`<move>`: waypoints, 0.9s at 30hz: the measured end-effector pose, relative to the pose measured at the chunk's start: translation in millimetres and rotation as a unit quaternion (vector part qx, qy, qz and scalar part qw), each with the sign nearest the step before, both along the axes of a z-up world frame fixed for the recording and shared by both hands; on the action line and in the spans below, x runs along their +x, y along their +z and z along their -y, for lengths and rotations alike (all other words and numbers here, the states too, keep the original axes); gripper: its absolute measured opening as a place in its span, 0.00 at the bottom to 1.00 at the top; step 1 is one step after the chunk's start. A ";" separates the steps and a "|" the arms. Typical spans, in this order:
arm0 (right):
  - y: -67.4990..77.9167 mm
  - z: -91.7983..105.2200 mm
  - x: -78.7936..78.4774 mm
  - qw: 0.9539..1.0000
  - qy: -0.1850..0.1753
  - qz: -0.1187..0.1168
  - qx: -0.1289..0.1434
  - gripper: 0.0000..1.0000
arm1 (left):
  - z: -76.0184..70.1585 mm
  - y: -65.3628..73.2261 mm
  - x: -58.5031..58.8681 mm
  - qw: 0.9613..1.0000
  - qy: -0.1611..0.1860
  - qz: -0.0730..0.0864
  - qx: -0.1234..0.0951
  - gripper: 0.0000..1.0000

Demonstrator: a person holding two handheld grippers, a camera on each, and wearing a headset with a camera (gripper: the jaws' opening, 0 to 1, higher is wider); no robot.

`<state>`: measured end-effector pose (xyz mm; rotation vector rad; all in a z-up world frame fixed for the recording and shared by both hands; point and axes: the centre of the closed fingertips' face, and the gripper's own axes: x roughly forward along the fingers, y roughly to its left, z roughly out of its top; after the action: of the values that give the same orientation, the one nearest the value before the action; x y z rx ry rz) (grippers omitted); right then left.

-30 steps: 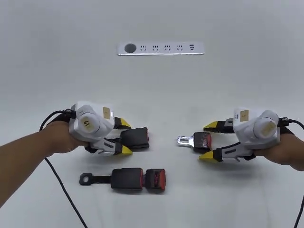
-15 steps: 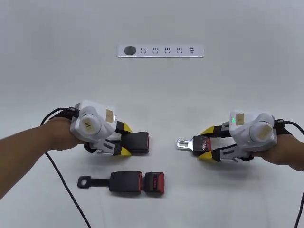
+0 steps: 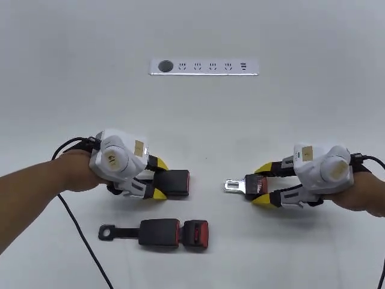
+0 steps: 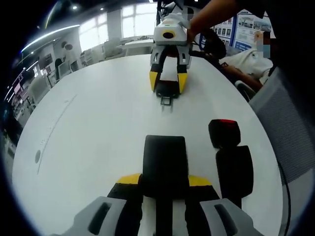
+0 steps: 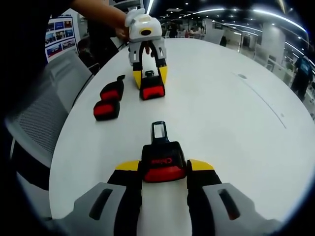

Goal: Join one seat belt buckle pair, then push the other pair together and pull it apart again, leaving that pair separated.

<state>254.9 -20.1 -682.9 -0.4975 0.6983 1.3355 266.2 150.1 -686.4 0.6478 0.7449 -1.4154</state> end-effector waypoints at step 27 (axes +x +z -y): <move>1.1 -38.6 7.0 0.999 0.004 -0.001 0.031 0.35 | 2.6 -0.5 -2.5 1.000 0.015 -0.003 -0.004 0.33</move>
<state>261.8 18.6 -681.8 -0.4488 0.6551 1.3620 263.7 147.5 -686.8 0.6228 0.7504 -1.3930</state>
